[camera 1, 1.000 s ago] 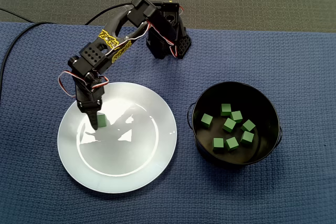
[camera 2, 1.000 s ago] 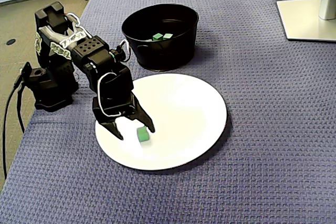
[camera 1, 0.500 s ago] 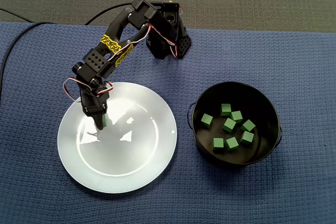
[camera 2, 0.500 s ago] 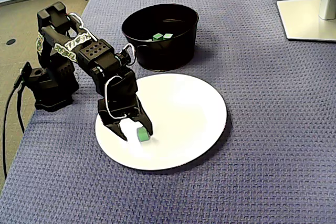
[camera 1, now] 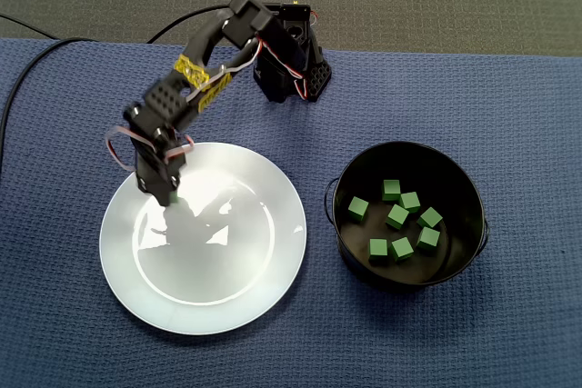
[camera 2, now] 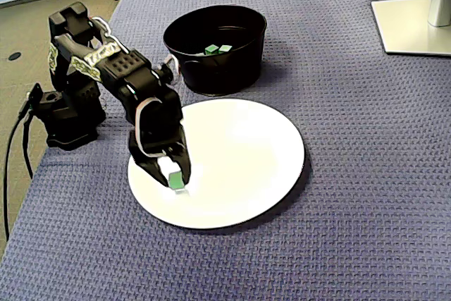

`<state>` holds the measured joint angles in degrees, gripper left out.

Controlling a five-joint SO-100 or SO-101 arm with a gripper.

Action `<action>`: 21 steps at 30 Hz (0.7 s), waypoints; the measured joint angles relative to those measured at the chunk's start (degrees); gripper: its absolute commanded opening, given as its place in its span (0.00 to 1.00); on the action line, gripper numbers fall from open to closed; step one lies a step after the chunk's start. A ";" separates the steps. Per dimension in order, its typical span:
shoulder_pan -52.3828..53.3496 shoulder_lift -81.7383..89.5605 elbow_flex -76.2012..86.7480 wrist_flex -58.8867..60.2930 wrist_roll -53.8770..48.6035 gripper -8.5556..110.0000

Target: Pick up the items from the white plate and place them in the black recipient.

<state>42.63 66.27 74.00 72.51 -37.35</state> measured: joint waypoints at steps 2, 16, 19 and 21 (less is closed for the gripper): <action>1.14 5.45 -4.83 3.52 4.31 0.07; -48.87 37.97 -21.09 11.16 19.78 0.07; -61.79 35.42 -15.56 9.32 18.63 0.07; -66.71 31.73 -12.74 9.14 17.93 0.07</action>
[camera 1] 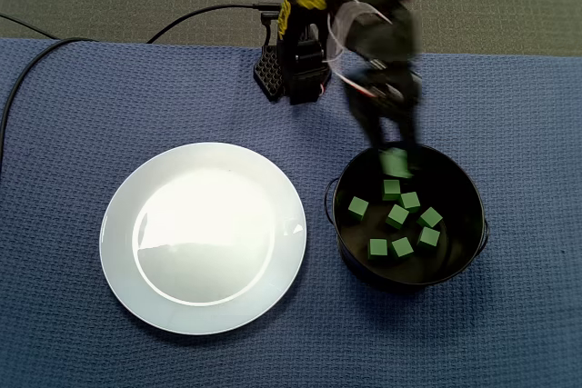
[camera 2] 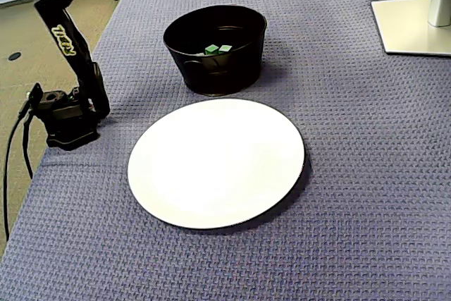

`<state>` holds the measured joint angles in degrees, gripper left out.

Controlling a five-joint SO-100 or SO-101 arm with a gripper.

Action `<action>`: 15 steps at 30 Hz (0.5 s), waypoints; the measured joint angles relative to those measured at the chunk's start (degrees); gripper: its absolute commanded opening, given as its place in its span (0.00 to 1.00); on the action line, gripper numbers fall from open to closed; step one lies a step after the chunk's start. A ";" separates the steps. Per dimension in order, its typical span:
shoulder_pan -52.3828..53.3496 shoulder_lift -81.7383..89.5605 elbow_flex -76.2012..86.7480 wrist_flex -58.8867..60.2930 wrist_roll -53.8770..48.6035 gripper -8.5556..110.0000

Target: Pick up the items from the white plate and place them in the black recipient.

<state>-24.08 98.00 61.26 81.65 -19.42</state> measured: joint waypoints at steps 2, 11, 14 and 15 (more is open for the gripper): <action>-2.20 -4.48 2.55 -0.79 -0.26 0.07; -5.36 -13.62 22.24 -14.77 -3.25 0.37; -5.36 -13.62 23.47 -14.68 -4.13 0.44; -5.36 -13.45 23.29 -13.45 -5.10 0.45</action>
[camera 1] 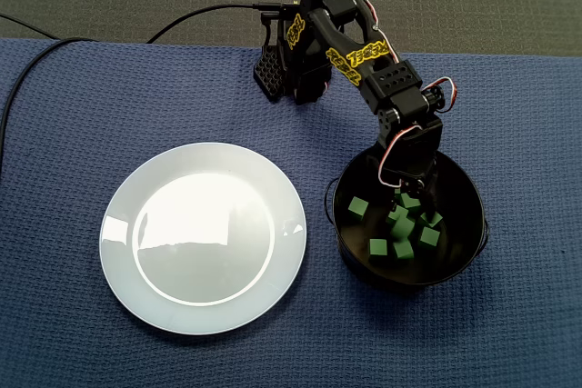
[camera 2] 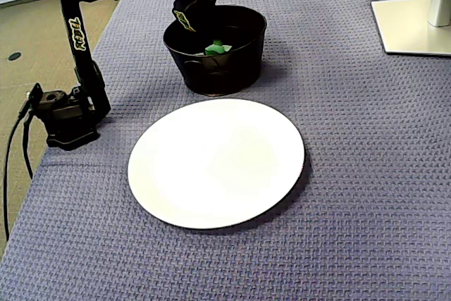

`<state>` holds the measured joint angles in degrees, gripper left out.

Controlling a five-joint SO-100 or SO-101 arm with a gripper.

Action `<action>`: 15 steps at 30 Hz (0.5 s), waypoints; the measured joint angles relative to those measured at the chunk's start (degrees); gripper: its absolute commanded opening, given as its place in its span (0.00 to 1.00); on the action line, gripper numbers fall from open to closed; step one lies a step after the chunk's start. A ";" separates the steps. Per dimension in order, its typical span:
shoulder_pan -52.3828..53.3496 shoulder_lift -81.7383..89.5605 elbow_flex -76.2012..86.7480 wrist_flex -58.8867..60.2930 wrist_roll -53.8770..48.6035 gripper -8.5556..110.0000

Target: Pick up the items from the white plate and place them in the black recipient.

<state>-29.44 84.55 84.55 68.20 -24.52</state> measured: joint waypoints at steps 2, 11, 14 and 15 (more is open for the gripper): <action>0.62 1.23 -1.67 3.60 -2.46 0.45; 16.96 28.21 -1.14 6.24 -29.18 0.27; 22.76 43.24 9.23 1.05 -39.02 0.27; 24.52 48.25 13.27 0.00 -41.66 0.26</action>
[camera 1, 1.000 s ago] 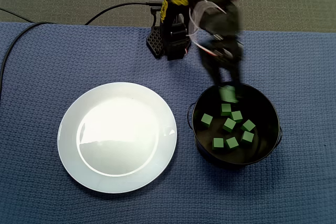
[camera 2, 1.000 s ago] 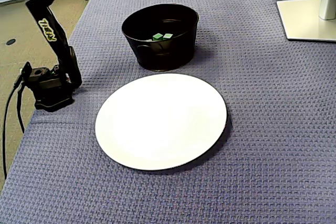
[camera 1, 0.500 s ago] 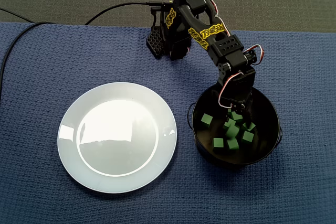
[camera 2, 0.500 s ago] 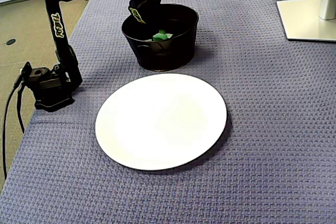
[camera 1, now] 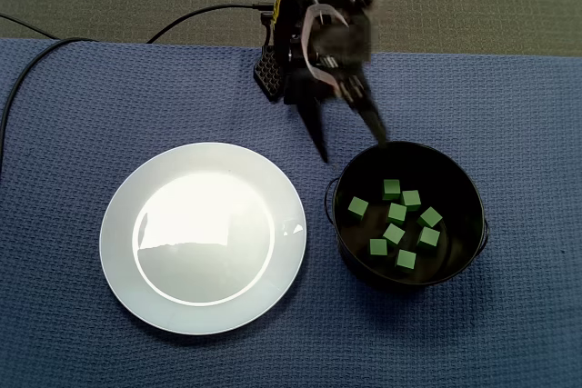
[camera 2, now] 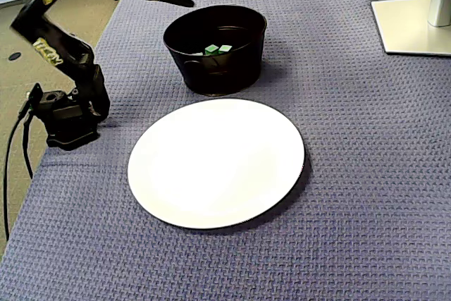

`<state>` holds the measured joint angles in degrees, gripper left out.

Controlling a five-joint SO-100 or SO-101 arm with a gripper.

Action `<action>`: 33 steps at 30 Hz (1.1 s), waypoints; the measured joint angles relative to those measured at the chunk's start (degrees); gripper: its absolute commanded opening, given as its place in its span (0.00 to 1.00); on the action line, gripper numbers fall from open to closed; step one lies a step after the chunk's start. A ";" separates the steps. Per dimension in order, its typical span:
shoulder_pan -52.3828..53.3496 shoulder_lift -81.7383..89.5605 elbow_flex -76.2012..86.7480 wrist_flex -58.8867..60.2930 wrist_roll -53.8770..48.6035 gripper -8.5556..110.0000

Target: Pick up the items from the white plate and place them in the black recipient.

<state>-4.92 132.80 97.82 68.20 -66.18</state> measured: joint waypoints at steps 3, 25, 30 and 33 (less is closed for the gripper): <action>3.78 14.50 11.34 -0.53 -6.42 0.22; 11.16 48.87 73.21 6.33 -26.19 0.07; 11.25 49.48 72.51 8.88 -21.01 0.08; 11.25 49.48 72.51 9.14 -20.04 0.08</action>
<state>6.33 182.29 170.33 77.34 -86.22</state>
